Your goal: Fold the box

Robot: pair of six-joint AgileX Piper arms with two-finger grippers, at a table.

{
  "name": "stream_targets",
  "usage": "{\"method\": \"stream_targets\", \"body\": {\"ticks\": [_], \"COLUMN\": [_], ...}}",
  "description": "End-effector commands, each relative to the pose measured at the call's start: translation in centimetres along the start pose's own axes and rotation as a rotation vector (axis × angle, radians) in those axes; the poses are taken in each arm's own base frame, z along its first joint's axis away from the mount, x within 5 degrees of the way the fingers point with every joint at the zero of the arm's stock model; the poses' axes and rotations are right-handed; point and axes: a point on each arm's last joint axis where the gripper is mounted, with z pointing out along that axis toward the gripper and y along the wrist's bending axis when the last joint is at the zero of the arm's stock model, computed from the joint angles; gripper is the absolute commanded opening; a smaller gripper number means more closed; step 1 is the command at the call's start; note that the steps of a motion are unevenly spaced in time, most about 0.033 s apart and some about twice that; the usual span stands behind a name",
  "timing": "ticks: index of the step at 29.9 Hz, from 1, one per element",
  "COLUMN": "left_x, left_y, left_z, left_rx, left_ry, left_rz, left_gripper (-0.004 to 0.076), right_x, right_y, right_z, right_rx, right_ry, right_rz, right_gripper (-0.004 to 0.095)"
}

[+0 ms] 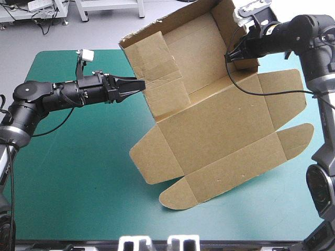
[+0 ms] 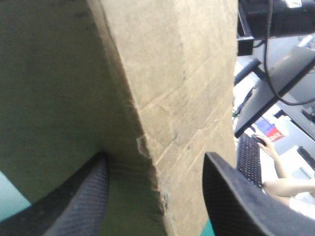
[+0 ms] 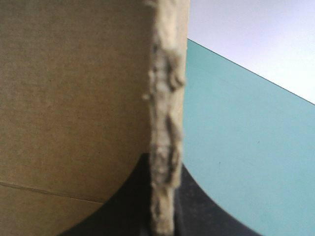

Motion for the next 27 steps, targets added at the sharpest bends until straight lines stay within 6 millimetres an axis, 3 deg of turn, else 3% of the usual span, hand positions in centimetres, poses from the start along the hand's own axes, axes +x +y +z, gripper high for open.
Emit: {"method": "stream_targets", "body": {"ticks": [1,11,23,27], "left_x": [-1.7,-2.9,-3.5,-3.5], "left_y": [-1.7,0.0,-2.4,-2.5], "left_z": [-0.7,-0.7,3.0,3.4], "left_rx": [-0.052,-0.304,-0.480,-0.507], "left_ry": [-0.078,-0.204,-0.448,-0.461], "left_rz": [0.010,0.025,0.096,0.139], "left_gripper": [0.0406,0.0365,0.0364,0.0313], "right_x": [-2.1,-3.0,-3.6,-3.9], "right_y": [1.7,3.5,4.0,4.7], "right_z": [-2.8,-2.7,-2.8,-3.0], "right_rx": [0.015,-0.025,-0.084,-0.171], "right_ry": [-0.161,-0.219,-0.278,-0.302], "right_rz": [0.016,0.031,0.129,0.162], "right_gripper": [-0.0016,-0.0017,-0.0016,-0.0017]}}
